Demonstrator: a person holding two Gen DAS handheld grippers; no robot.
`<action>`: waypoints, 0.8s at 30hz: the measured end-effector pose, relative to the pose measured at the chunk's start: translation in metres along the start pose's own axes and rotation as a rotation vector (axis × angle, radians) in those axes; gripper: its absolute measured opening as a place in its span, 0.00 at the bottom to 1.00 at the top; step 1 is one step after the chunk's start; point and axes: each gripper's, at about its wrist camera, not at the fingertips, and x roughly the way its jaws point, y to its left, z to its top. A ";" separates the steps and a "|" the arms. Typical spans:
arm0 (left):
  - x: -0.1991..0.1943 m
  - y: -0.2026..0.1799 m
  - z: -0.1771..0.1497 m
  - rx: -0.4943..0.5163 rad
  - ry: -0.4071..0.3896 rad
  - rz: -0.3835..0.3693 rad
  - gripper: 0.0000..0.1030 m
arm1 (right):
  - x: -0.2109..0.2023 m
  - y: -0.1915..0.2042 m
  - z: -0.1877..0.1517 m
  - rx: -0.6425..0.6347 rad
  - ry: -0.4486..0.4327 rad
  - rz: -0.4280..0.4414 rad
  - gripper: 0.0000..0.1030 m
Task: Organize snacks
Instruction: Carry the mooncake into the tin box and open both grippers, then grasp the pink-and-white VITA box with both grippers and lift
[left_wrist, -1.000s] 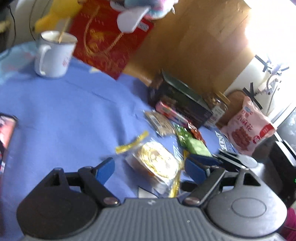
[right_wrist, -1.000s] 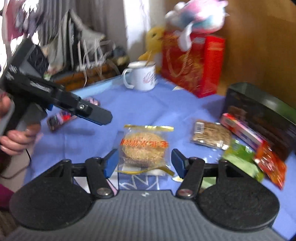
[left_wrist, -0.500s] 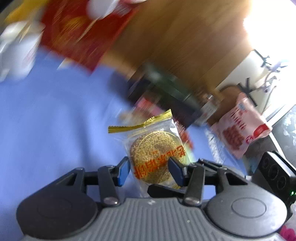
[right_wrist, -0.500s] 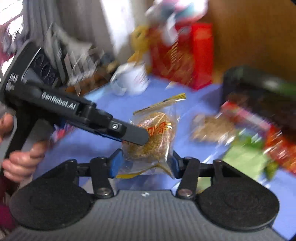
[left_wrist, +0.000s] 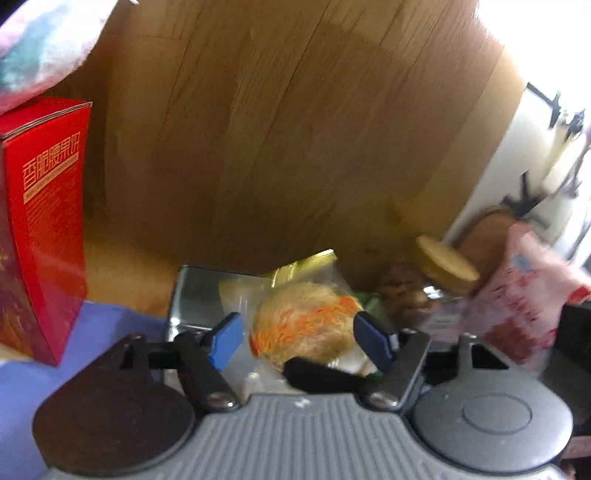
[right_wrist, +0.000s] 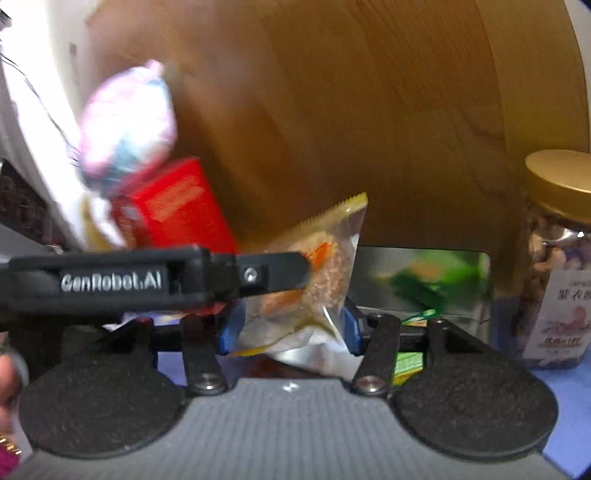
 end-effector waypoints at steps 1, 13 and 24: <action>0.000 -0.001 -0.002 0.005 -0.008 0.015 0.71 | 0.006 0.000 0.000 -0.006 0.007 -0.026 0.57; -0.074 0.041 -0.074 -0.046 -0.067 0.006 0.73 | -0.091 -0.047 -0.069 0.113 -0.100 0.048 0.36; -0.003 0.043 -0.093 -0.142 0.038 0.038 0.64 | -0.011 -0.045 -0.077 0.161 0.071 0.053 0.27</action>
